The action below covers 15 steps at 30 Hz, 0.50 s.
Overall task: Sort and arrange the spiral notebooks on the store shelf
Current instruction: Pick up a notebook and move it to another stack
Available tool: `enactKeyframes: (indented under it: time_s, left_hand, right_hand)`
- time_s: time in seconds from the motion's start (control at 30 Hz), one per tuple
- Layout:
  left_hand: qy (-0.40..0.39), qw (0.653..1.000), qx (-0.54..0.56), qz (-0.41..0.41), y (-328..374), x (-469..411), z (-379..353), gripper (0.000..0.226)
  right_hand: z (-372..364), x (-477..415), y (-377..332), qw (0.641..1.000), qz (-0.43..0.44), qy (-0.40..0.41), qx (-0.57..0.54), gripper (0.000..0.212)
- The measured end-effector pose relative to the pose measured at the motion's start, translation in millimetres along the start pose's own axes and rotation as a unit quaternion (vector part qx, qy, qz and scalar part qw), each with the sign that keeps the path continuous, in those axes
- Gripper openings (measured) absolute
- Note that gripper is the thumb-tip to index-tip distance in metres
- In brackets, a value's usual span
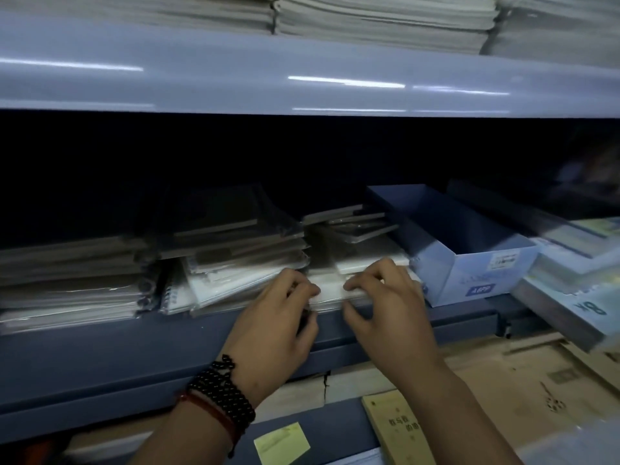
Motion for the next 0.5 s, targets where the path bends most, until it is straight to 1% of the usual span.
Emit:
enactKeyframes:
  time_s: [0.13,0.23,0.3,0.43,0.5]
  left_hand:
    - [-0.017,1.0,-0.023,-0.003,-5.3,-9.1,1.7,0.031]
    - [-0.023,1.0,-0.017,-0.001,-6.1,-9.9,1.1,0.033]
    - [-0.03,0.999,0.014,0.002,-7.4,-9.4,-1.7,0.031]
    - [-0.024,0.997,0.07,0.015,-12.0,-12.1,-3.0,0.034]
    - [-0.023,0.996,0.081,0.02,-12.3,-12.2,-3.3,0.034]
  right_hand:
    - [0.8,-9.8,13.7,1.0,0.014,-0.026,0.0,0.032]
    - [-2.0,-10.8,17.2,0.999,0.02,-0.042,0.001,0.036]
    - [-1.9,-8.5,14.5,0.999,0.03,-0.027,0.024,0.034]
    - [-1.2,-5.4,9.4,0.993,0.047,0.027,0.104,0.029]
    - [-2.5,-2.2,10.6,0.991,0.059,0.049,0.106,0.03]
Point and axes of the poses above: each hand's wrist, its own x-axis away from the middle knuckle, its own z-axis out of the back of the hand, y = z × x, the point moved 8 cm from there along -x, towards the middle knuckle, and after that the axes turned 9 degrees about -y, right-handed, at the moved point
